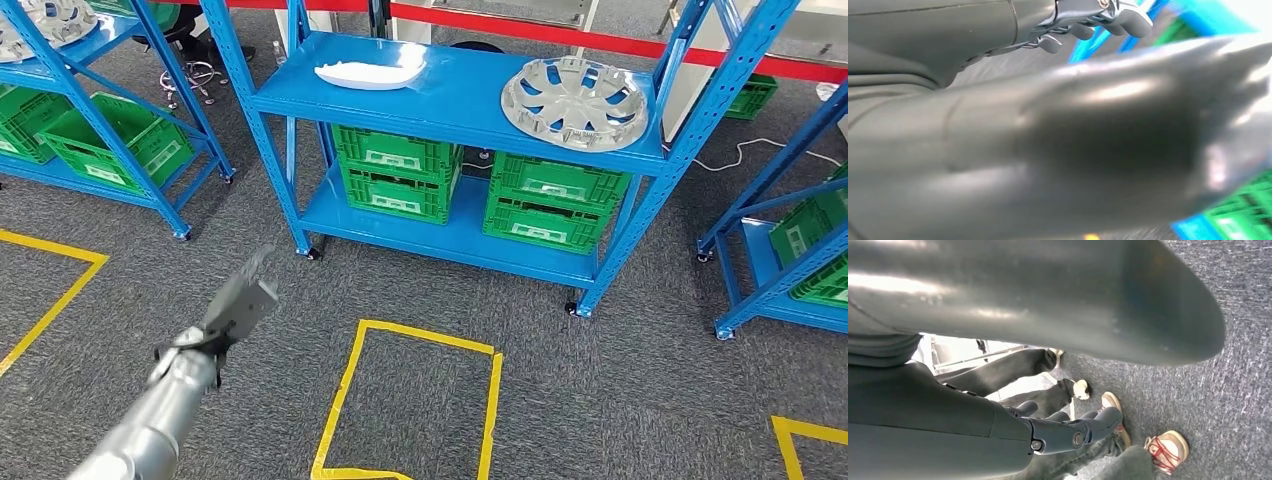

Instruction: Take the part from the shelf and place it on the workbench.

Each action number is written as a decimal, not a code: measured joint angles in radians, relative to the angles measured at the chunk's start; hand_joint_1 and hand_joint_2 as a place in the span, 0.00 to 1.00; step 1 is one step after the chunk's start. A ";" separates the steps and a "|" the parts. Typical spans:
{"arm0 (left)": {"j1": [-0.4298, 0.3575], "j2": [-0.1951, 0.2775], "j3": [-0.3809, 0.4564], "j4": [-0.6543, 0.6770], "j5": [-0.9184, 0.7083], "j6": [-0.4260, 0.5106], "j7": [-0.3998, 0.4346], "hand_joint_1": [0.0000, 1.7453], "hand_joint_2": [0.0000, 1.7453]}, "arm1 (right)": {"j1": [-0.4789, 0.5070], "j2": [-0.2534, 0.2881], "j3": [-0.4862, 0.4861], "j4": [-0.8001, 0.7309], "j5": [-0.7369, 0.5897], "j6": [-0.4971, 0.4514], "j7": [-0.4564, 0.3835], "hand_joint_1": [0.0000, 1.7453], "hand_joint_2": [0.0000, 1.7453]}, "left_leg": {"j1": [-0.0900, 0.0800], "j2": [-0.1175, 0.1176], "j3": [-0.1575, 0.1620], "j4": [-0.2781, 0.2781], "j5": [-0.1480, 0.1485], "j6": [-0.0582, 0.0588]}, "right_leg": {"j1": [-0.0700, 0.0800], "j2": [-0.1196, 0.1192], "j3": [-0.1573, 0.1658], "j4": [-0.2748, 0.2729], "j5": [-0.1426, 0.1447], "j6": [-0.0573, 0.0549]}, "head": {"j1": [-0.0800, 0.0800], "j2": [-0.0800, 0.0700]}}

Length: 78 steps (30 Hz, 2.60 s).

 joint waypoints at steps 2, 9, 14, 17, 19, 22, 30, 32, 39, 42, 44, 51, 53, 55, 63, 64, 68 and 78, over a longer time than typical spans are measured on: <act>-0.048 -0.001 -0.040 -0.032 -0.009 -0.022 -0.010 0.00 0.00 | -0.003 0.002 -0.015 0.003 0.014 0.001 0.000 0.00 0.00 | 0.000 0.000 0.000 0.000 0.000 0.000 | 0.000 0.000 0.000 0.000 0.000 0.000 | 0.000 0.000; -0.206 -0.001 -0.176 -0.163 -0.035 -0.095 -0.028 0.00 0.00 | -0.010 0.010 -0.070 0.013 0.055 0.001 0.000 0.00 0.00 | 0.000 0.000 0.000 0.000 0.000 0.000 | 0.000 0.000 0.000 0.001 0.000 0.000 | 0.000 0.000; -0.315 0.002 -0.269 -0.272 -0.054 -0.137 -0.030 0.00 0.00 | -0.018 0.017 -0.113 0.020 0.079 0.001 0.000 0.00 0.00 | 0.000 0.000 0.000 0.000 0.000 0.000 | 0.000 0.000 0.000 0.001 0.000 0.000 | 0.000 0.000; -0.367 0.013 -0.315 -0.354 -0.062 -0.160 -0.029 0.00 0.00 | -0.022 0.022 -0.134 0.024 0.091 0.002 0.000 0.00 0.00 | 0.000 0.000 0.000 0.000 0.000 0.000 | 0.000 0.000 0.000 0.002 0.000 0.000 | 0.000 0.000; -0.397 0.023 -0.341 -0.412 -0.064 -0.179 -0.029 0.00 0.00 | -0.022 0.024 -0.146 0.025 0.098 0.002 0.000 0.00 0.00 | 0.000 0.000 0.000 0.000 0.000 0.000 | 0.000 0.000 0.000 0.002 0.000 0.000 | 0.000 0.000; -0.432 0.043 -0.380 -0.497 -0.067 -0.212 -0.029 0.00 0.00 | -0.023 0.026 -0.161 0.027 0.105 0.002 0.000 0.00 0.00 | 0.000 0.000 0.000 0.000 0.000 0.000 | 0.000 0.000 0.000 0.002 0.000 0.000 | 0.000 0.000; -0.474 0.112 -0.508 -0.728 -0.077 -0.307 -0.029 0.00 0.00 | -0.027 0.026 -0.195 0.031 0.112 0.001 0.000 0.00 0.00 | 0.000 0.000 0.000 0.000 0.000 0.000 | 0.000 0.000 0.000 0.002 0.000 0.000 | 0.000 0.000; -0.473 0.140 -0.537 -0.782 -0.080 -0.324 -0.025 0.00 0.00 | -0.027 0.026 -0.198 0.031 0.115 0.001 0.000 0.00 0.00 | 0.000 0.000 0.000 0.000 0.000 0.000 | 0.000 0.000 0.000 0.002 0.000 0.000 | 0.000 0.000; -0.473 0.221 -0.608 -0.858 -0.104 -0.381 0.007 0.00 0.00 | -0.027 0.027 -0.203 0.035 0.132 0.001 0.000 0.00 0.00 | 0.000 -0.001 0.000 0.000 0.001 -0.001 | 0.000 0.000 -0.001 0.003 0.000 0.000 | 0.000 0.000; -0.478 0.236 -0.629 -0.851 -0.113 -0.384 0.008 0.00 0.00 | -0.027 0.027 -0.203 0.035 0.138 0.000 0.000 0.00 0.00 | 0.000 -0.001 0.000 0.000 0.001 -0.001 | 0.000 -0.001 -0.001 0.003 0.000 0.000 | 0.000 0.000; -0.479 0.241 -0.642 -0.845 -0.115 -0.385 0.007 0.00 0.00 | -0.028 0.027 -0.203 0.035 0.141 0.000 0.000 0.00 0.00 | 0.000 -0.001 0.000 0.000 0.001 -0.001 | 0.000 -0.001 -0.001 0.003 0.000 0.000 | 0.000 0.000; -0.505 0.242 -0.676 -0.825 -0.105 -0.412 0.009 0.00 0.00 | -0.032 0.027 -0.203 0.035 0.142 -0.004 0.000 0.00 0.00 | 0.000 -0.001 0.000 0.000 0.001 -0.001 | 0.000 -0.001 -0.001 0.003 0.000 0.000 | 0.000 0.000; -0.517 0.239 -0.685 -0.817 -0.099 -0.420 0.011 0.00 0.00 | -0.034 0.027 -0.203 0.035 0.142 -0.006 0.000 0.00 0.00 | 0.000 -0.001 0.000 0.000 0.001 -0.001 | 0.000 -0.001 -0.001 0.003 0.000 0.000 | 0.000 0.000; -0.526 0.236 -0.693 -0.807 -0.095 -0.423 0.014 0.00 0.00 | -0.037 0.027 -0.203 0.035 0.142 -0.007 0.000 0.00 0.00 | 0.000 -0.001 0.000 0.000 0.001 -0.001 | 0.000 -0.001 -0.001 0.003 0.000 0.000 | 0.000 0.000; -0.529 0.234 -0.717 -0.780 -0.076 -0.401 0.010 0.00 0.00 | -0.038 0.027 -0.203 0.035 0.137 -0.012 0.000 0.00 0.00 | 0.000 -0.001 0.000 0.000 0.001 -0.001 | 0.000 -0.001 -0.001 0.004 0.000 0.000 | 0.000 0.000; -0.528 0.234 -0.718 -0.778 -0.075 -0.401 0.011 0.00 0.00 | -0.038 0.027 -0.203 0.035 0.135 -0.014 0.000 0.00 0.00 | 0.000 -0.001 0.000 0.000 0.001 -0.001 | 0.000 -0.001 -0.001 0.004 0.000 0.000 | 0.000 0.000; -0.528 0.229 -0.725 -0.771 -0.077 -0.397 0.022 0.00 0.00 | -0.038 0.027 -0.205 0.035 0.130 -0.017 0.000 0.00 0.00 | 0.000 -0.001 0.000 0.000 0.001 -0.001 | 0.000 -0.001 -0.001 0.004 0.000 0.000 | 0.000 0.000; -0.528 0.212 -0.725 -0.747 -0.085 -0.383 0.040 0.00 0.00 | -0.037 0.027 -0.219 0.035 0.125 -0.017 0.000 0.00 0.00 | -0.002 -0.001 -0.001 0.002 0.001 -0.001 | -0.003 -0.001 -0.001 0.003 0.001 0.000 | 0.000 0.000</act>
